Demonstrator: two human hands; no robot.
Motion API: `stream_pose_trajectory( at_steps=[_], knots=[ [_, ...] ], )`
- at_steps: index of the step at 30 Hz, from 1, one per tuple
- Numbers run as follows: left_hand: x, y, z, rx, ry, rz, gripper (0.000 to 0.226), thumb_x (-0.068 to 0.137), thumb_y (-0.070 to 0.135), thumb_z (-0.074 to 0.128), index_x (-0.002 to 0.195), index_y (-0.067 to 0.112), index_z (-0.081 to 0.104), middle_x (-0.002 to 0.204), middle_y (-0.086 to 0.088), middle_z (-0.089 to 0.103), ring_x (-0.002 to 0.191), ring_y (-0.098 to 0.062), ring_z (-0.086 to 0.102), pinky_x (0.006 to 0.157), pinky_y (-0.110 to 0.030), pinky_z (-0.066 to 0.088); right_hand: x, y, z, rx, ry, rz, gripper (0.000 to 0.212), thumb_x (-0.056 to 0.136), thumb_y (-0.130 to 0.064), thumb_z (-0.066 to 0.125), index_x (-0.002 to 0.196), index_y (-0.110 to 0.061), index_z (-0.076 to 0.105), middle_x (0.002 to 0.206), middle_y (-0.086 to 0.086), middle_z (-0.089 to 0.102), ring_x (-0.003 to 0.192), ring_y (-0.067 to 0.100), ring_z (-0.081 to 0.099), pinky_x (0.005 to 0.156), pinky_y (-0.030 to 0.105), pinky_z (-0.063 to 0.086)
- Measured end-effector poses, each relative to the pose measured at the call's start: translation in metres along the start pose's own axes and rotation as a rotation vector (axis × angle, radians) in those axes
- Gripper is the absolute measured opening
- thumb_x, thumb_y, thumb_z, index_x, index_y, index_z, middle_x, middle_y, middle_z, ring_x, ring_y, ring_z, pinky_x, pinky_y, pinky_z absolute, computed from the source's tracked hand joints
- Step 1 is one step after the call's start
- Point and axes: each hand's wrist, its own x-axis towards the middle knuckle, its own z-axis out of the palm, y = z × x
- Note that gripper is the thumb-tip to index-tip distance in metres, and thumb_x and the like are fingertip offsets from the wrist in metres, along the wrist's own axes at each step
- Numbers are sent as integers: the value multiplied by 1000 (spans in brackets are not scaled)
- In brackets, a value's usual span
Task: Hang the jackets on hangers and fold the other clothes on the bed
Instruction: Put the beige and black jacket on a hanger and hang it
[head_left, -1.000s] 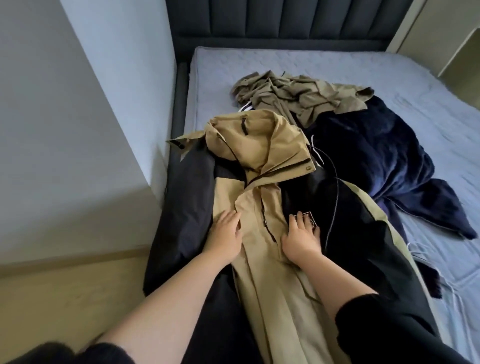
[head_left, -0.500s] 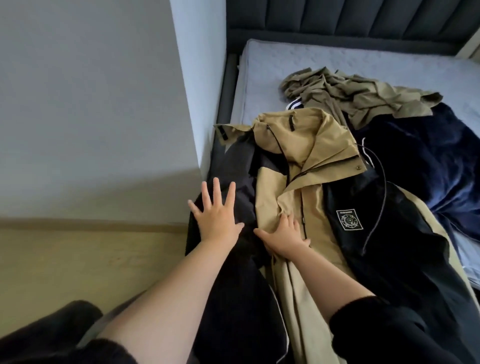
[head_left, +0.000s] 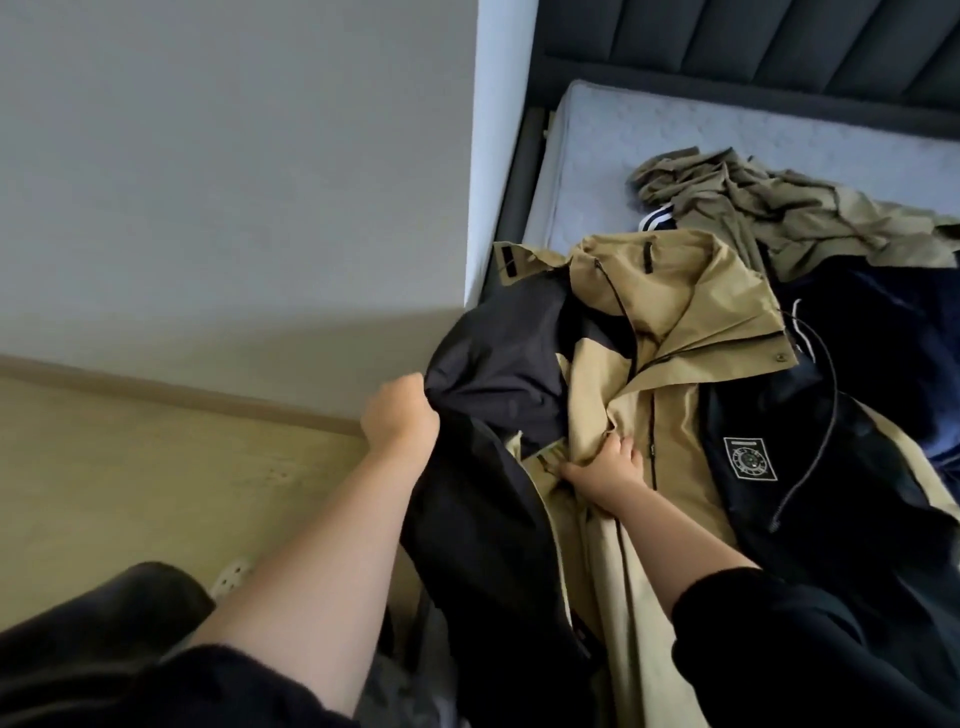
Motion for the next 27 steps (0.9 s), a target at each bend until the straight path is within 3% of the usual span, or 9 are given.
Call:
stream_pose_trajectory(
  at_steps=[4,7,9,11,13,16,19,23,27],
  knots=[
    [18,-37,-12,131,460,286,22,70,-9,62,86,6,65,89,-13,62,90,-36,53,71,-38,37,4,-4,5,-34,36,17,105,80,-59,59,152,-11,-2,160,8,0,147,27,1,115,54,16],
    [22,-47,2,103,441,243,54,70,-7,64,120,13,62,116,-12,59,105,-37,50,84,-43,38,5,-8,9,-74,48,38,105,80,-60,58,152,-11,-1,160,9,1,147,26,2,115,54,16],
    [14,-30,10,122,405,329,62,77,13,68,135,18,48,126,-10,53,112,-34,48,91,-45,39,2,-11,12,-86,58,67,103,82,-60,56,152,-12,-2,160,7,-2,147,25,0,114,59,15],
    [5,-6,17,71,174,431,61,88,39,57,143,22,36,136,-7,45,128,-30,37,103,-48,34,0,-14,13,-106,69,105,100,84,-60,54,153,-15,-3,160,3,-4,147,23,0,111,64,14],
    [1,9,30,102,-277,451,75,88,59,47,150,27,19,155,-4,24,144,-28,13,114,-54,16,1,-16,15,-132,79,119,100,84,-60,53,153,-15,-4,160,2,-4,147,22,0,110,65,15],
    [1,5,51,296,-700,468,103,80,50,66,151,35,-7,160,2,-11,146,-28,-12,114,-60,0,6,-16,19,-145,76,121,101,84,-62,52,153,-15,-5,160,1,-6,147,23,-1,110,66,14],
    [11,-15,60,261,-569,280,98,86,18,64,150,37,-8,160,4,-11,147,-28,-10,114,-61,5,7,-15,19,-158,71,122,100,85,-60,53,153,-16,-6,161,1,-8,147,23,-2,111,65,13],
    [19,-64,65,236,-200,-3,92,88,8,61,152,33,0,160,0,-13,146,-33,-10,112,-56,22,5,-16,21,-164,85,125,97,86,-57,52,153,-15,-6,161,2,-8,147,23,-2,111,64,14],
    [-1,-89,74,286,-231,12,89,91,7,56,152,31,-4,159,-7,-17,145,-34,-14,114,-59,12,5,-16,20,-168,128,93,94,88,-55,51,153,-15,-6,161,3,-8,148,24,-2,112,63,13]
  ],
)
